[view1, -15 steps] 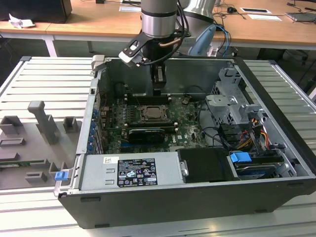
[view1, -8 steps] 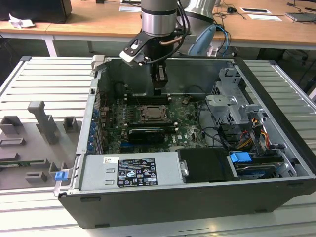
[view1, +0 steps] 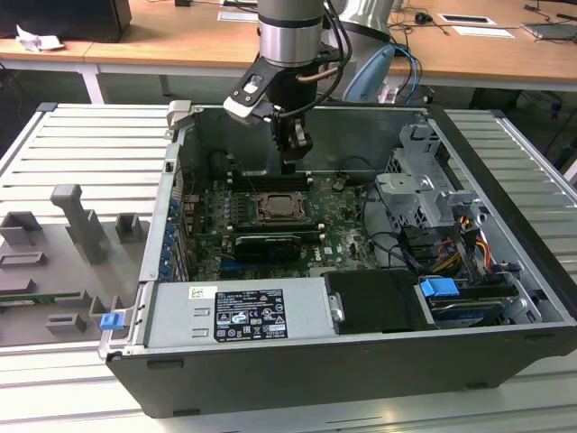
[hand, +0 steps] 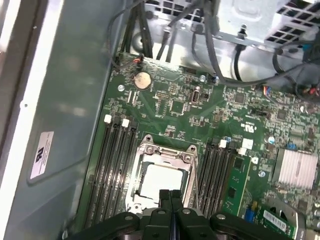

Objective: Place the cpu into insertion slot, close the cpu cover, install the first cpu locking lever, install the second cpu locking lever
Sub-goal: 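Install the first cpu locking lever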

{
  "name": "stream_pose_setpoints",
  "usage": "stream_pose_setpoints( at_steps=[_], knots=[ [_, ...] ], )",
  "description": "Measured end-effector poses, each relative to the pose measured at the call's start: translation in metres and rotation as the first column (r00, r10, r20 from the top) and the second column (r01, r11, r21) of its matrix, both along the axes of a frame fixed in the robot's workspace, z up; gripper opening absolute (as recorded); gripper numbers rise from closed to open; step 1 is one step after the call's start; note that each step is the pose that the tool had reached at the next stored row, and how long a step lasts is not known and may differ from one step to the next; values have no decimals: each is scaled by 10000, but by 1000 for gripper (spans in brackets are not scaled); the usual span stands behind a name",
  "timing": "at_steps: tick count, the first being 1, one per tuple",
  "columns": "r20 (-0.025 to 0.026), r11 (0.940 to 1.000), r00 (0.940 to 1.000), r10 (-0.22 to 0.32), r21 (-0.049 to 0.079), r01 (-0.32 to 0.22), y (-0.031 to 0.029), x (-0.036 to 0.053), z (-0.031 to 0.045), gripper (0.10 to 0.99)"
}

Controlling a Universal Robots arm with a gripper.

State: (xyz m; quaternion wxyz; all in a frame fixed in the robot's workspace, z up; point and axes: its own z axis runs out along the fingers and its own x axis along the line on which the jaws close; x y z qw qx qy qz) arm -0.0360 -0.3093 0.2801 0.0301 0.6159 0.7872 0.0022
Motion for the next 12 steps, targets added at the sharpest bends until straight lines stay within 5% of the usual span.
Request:
stream_pose_setpoints(
  at_steps=[12],
  knots=[
    [-2,9867,9867,1628,-8,-1628,0,-19,0,106]
  ],
)
